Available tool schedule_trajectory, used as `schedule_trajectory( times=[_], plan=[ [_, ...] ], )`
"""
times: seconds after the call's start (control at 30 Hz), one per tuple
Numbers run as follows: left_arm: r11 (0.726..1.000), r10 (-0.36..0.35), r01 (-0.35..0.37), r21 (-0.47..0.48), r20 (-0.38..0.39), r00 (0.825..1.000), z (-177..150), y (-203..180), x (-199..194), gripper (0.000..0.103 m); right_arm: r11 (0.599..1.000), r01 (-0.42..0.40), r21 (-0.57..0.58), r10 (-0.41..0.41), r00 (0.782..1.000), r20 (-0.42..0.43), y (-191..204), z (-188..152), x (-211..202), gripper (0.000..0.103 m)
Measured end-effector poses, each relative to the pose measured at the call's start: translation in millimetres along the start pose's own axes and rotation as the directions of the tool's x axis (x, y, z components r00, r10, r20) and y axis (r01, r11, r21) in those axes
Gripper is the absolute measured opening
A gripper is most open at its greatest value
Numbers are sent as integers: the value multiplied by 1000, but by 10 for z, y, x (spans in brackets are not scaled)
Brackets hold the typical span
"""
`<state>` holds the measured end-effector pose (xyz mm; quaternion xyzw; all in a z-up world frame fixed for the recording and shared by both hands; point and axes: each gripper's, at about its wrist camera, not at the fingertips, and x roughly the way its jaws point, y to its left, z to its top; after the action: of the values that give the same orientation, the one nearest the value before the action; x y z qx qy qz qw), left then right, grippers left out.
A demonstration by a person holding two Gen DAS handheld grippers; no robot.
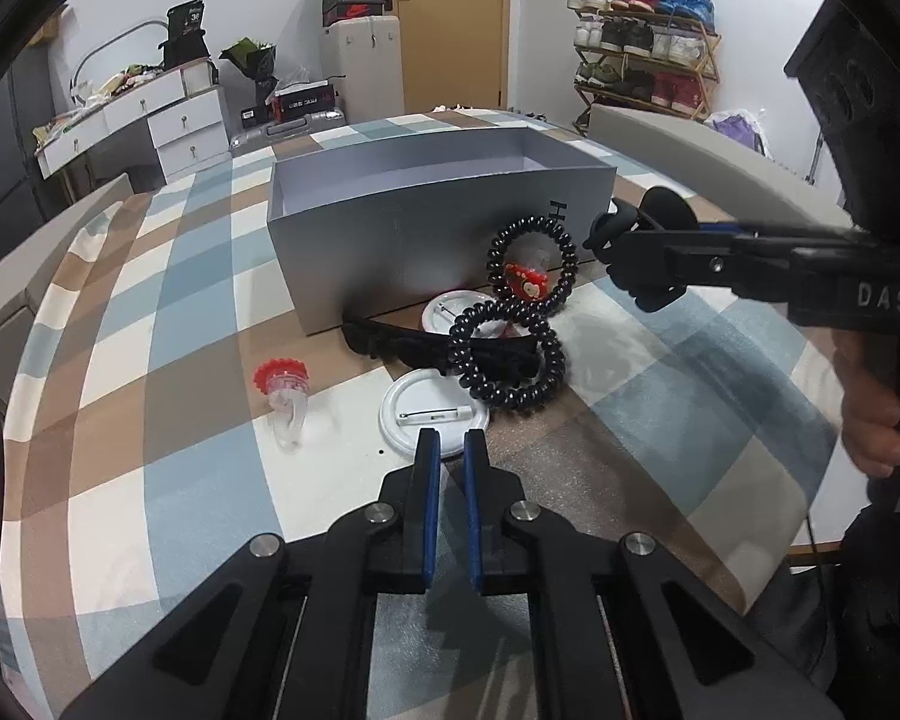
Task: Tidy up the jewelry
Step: 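Grasp the round white badge with the left gripper while the right gripper holds the claw clip, then lower the badge and claw clip into the grey box and open both grippers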
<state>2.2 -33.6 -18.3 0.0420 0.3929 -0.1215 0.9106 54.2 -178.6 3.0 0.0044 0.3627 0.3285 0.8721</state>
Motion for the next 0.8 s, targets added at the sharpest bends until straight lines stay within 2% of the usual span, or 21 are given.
schedule_trajectory(
  times=[0.07, 0.1, 0.13, 0.2, 0.33, 0.5, 0.53, 0.8],
  plan=[
    [1000, -11, 12, -11, 14, 1000, 21, 13, -43, 6, 1000, 0, 0, 0, 1000, 1, -1, 0, 0, 45],
    [1000, -6, 6, -12, 16, 1000, 34, 11, -42, 18, 1000, 0, -1, 0, 1000, 0, -1, 0, -1, 45],
    [1000, 3, -3, -12, 15, 1000, 42, 7, -35, 34, 1000, 0, -1, 0, 1000, 0, -1, 0, -1, 45],
    [1000, 11, -11, -11, 16, 1000, 50, 5, -1, 44, 1000, 0, 1, 0, 1000, 2, -3, 1, -7, 45],
    [999, 35, -36, -4, -30, 999, 101, 18, 150, 44, 1000, -3, 5, 3, 1000, 9, -10, 20, -33, 45],
    [1000, 23, -24, -16, -55, 998, 171, 25, 203, 43, 1000, -3, 13, 2, 1000, 19, -31, 35, -64, 45],
    [1000, 23, -23, -14, -55, 998, 177, 11, 206, 37, 1000, -4, 14, 3, 1000, 19, -34, 37, -67, 45],
    [1000, 20, -21, -18, -39, 999, 67, -31, 94, 36, 1000, -4, 17, 3, 1000, 24, -44, 43, -93, 45]
  ],
)
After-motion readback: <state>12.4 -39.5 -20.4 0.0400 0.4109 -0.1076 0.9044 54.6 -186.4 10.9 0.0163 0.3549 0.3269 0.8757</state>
